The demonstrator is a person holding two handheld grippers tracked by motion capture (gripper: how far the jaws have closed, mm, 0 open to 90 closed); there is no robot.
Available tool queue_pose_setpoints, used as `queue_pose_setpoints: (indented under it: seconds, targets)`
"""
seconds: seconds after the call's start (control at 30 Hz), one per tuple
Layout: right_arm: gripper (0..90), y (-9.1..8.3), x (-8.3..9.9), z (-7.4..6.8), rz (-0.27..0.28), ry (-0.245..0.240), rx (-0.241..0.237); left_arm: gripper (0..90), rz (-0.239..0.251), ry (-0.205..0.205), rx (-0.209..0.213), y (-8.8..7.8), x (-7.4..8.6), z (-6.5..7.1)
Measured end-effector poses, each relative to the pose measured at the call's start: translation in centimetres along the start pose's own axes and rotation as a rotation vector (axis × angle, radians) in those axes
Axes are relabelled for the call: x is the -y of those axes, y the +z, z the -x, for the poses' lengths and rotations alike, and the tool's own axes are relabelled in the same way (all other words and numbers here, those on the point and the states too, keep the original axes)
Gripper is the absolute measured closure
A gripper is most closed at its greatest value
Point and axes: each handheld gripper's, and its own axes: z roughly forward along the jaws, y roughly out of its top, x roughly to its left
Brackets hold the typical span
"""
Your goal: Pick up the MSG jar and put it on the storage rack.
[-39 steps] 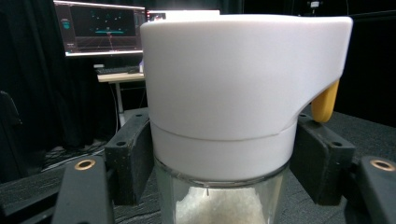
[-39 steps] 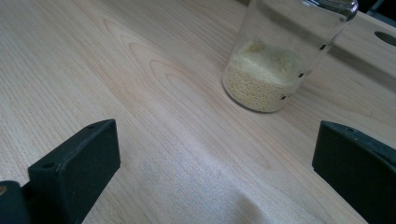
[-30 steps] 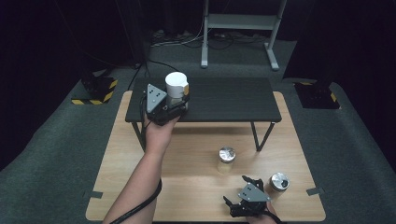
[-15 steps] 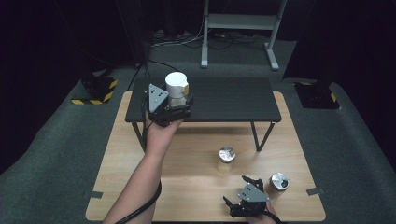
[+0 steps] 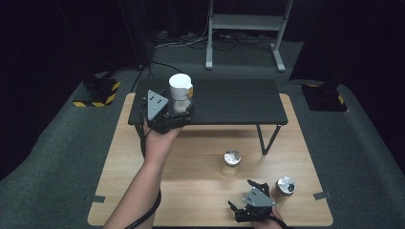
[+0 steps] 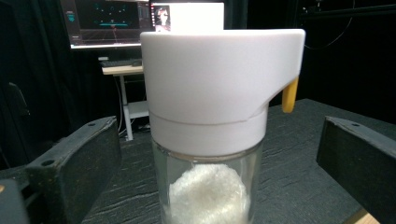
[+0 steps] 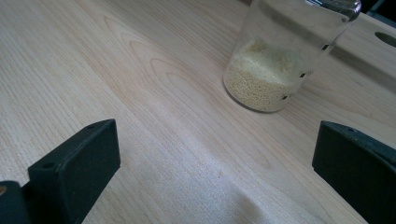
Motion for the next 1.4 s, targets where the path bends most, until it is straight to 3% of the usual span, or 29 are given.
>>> queue_pose_setpoints:
  seconds: [0.7,1.4]
  targets:
    - [0.0,0.0,0.0,0.0,0.002,-0.011,0.0,0.3,0.025,0.014,-0.003,-3.1,0.9,0.1]
    - [0.0,0.0,0.0,-0.1,0.0,-0.013,0.002,0.3,0.018,0.029,0.005,-5.0,1.6,0.6]
